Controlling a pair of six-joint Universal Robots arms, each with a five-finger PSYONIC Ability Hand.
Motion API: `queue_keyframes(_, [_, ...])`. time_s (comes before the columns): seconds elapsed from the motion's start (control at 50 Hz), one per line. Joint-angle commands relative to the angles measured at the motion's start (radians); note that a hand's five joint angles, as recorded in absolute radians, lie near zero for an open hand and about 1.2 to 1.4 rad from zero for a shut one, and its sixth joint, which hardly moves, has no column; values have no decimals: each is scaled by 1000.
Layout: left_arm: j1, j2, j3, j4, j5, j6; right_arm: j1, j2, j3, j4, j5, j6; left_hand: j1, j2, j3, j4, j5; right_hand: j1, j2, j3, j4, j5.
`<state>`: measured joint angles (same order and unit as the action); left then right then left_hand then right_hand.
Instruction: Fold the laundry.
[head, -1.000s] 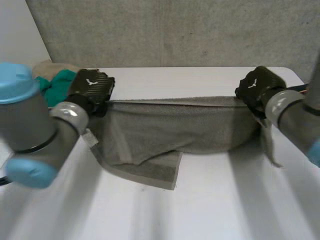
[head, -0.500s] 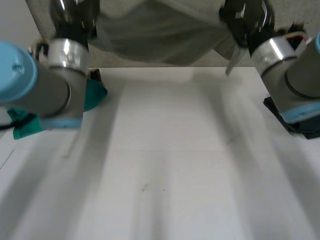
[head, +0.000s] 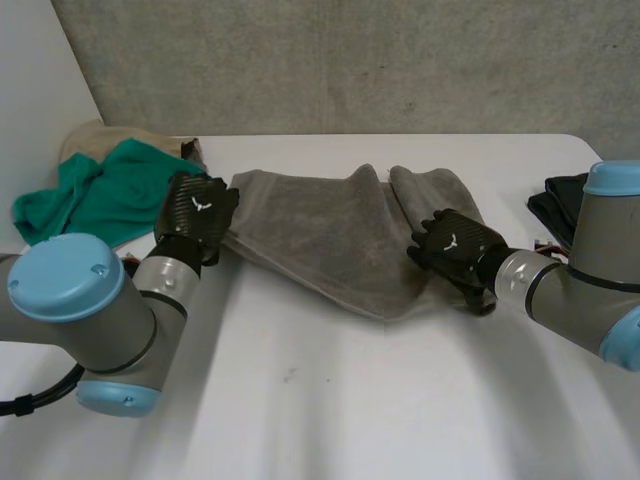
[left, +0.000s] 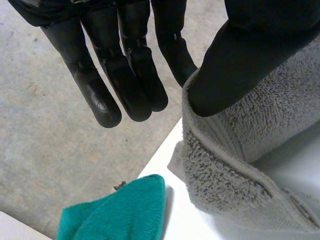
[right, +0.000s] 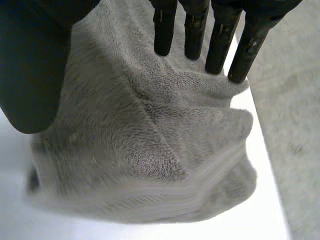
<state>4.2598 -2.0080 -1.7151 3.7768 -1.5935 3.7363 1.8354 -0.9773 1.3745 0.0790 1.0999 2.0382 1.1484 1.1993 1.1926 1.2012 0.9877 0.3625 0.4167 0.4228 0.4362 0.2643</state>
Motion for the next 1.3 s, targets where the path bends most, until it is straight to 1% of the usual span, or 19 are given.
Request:
queue_keyframes(0.02, [9, 49, 5, -31, 0, -18, -44, -131, 111, -105, 17, 630, 248, 197, 204, 195, 234, -188, -242, -248, -262, -264])
queue_keyframes(0.08, [17, 55, 2, -43, 0, -36, -76, -185, 176, -140, 29, 769, 248, 197, 204, 195, 234, -188, -242, -248, -262, -264])
queue_keyframes(0.1, [17, 57, 0, -48, 0, -42, -97, -211, 213, -157, 49, 859, 248, 197, 204, 195, 234, -188, -242, -248, -262, -264])
queue_keyframes(0.24, [17, 61, -1, -75, 0, -79, -166, -264, 328, -151, 190, 1111, 248, 197, 204, 195, 234, -188, -242, -248, -262, -264])
queue_keyframes(0.36, [18, 60, 8, -75, 1, -79, -163, -245, 357, -154, 202, 1120, 248, 197, 204, 195, 234, -96, -150, -156, -169, -172])
queue_keyframes(0.46, [22, 61, 9, -75, 1, -79, -162, -163, 341, -163, 209, 1120, 248, 197, 204, 195, 234, 104, 50, 44, 30, 28])
queue_keyframes(0.6, [26, 61, 5, -77, 1, -81, -160, -80, 291, -191, 219, 1122, 248, 197, 204, 195, 234, 136, 82, 76, 63, 60])
queue_keyframes(0.66, [29, 61, 5, -75, 1, -81, -153, -54, 273, -212, 221, 1122, 248, 197, 204, 195, 234, 218, 164, 158, 145, 142])
queue_keyframes(0.72, [31, 61, 5, -75, 1, -81, -139, -35, 255, -237, 230, 1123, 248, 197, 204, 195, 234, 418, 363, 357, 344, 341])
queue_keyframes(0.74, [32, 61, 5, -77, 1, -81, -134, -26, 242, -246, 236, 1122, 248, 197, 204, 195, 234, 555, 501, 495, 481, 479])
queue_keyframes(0.82, [31, 63, 3, -81, 1, -81, -122, 0, 206, -248, 250, 1120, 248, 197, 204, 195, 234, 743, 689, 683, 670, 667])
queue_keyframes(0.9, [29, 66, 0, -103, 1, -81, -113, 6, 192, -240, 253, 1123, 248, 197, 204, 195, 234, 832, 778, 772, 758, 756])
queue_keyframes(0.98, [29, 78, -6, -129, 1, -81, -116, -6, 193, -239, 247, 1134, 248, 197, 204, 195, 234, 794, 740, 734, 721, 718])
queue_keyframes(1.04, [31, 86, -8, -143, 1, -81, -116, -17, 193, -240, 247, 1133, 248, 197, 204, 195, 234, 519, 465, 459, 446, 443])
queue_keyframes(1.16, [35, 87, -6, -146, 1, -81, -114, 11, 182, -240, 247, 1131, 248, 197, 204, 195, 234, 436, 382, 376, 362, 360])
queue_keyframes(1.22, [38, 87, -6, -146, 1, -81, -111, 45, 169, -239, 250, 1128, 248, 197, 204, 195, 234, 474, 420, 414, 400, 398])
queue_keyframes(1.24, [38, 87, -6, -146, 1, -81, -111, 49, 164, -239, 251, 1126, 248, 197, 204, 195, 234, 518, 463, 457, 444, 441])
queue_keyframes(1.28, [38, 86, -6, -147, 1, -79, -108, 48, 156, -232, 253, 1125, 248, 197, 204, 195, 234, 924, 870, 864, 851, 848])
queue_keyframes(1.3, [38, 87, -6, -147, 1, -79, -110, 43, 156, -229, 255, 1123, 248, 197, 204, 195, 234, 1033, 978, 972, 959, 956])
